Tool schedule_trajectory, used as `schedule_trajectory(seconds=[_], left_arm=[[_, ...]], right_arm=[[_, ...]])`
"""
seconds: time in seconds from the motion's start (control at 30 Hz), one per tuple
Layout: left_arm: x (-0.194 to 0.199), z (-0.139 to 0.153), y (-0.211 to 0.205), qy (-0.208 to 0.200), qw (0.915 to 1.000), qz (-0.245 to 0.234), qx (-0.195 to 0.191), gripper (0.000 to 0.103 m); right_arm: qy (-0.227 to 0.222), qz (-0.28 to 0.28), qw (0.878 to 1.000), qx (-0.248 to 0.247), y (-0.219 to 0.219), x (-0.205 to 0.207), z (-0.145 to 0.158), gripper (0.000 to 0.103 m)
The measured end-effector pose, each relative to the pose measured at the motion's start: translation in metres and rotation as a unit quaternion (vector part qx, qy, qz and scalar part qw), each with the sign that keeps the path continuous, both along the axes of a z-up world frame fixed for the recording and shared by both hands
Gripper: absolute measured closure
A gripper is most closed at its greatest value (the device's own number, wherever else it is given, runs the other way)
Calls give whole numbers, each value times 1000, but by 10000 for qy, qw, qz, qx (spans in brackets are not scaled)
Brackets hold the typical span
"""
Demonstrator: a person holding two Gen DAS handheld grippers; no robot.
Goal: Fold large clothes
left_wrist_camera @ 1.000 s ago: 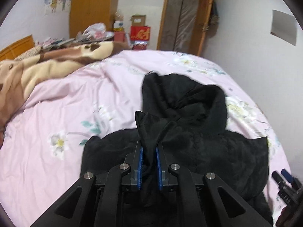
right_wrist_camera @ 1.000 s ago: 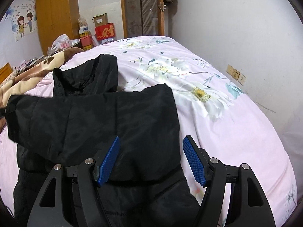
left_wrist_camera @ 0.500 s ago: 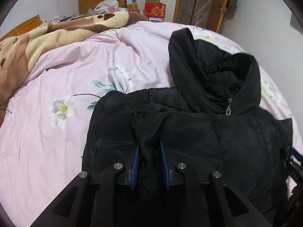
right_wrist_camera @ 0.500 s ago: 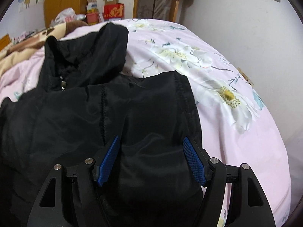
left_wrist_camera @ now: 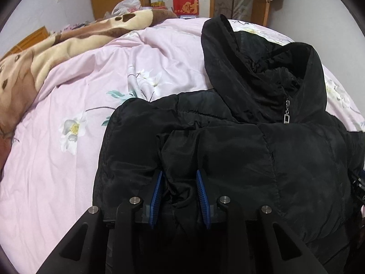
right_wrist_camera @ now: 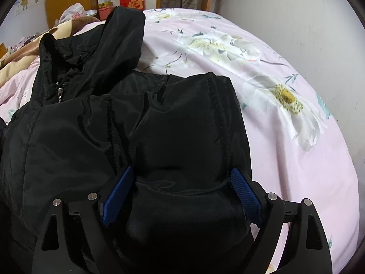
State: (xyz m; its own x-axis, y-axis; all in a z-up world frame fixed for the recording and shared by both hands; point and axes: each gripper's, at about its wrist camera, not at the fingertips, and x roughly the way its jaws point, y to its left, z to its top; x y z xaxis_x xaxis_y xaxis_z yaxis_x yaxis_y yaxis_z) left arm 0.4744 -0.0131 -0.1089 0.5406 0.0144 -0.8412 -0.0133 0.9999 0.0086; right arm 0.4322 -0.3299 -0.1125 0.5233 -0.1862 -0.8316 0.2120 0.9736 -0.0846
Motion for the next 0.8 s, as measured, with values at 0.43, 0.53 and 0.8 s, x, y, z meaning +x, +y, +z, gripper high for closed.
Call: schedule_trajectory(seconds=[0.43,0.53,0.8], left_arm=[[8,55,47,18,9982,-20,-597,35],[26,78,44,-183,9976,-191,-641,26],[114,126,27,-449,9931,-166,-1069,24]], right_arm=[[-594,-24,9948,828,-23,-14,66,15],[-726,0,9926,975,-27,0,82,15],[-960,-89,9870,1286,-36,87,116,15]])
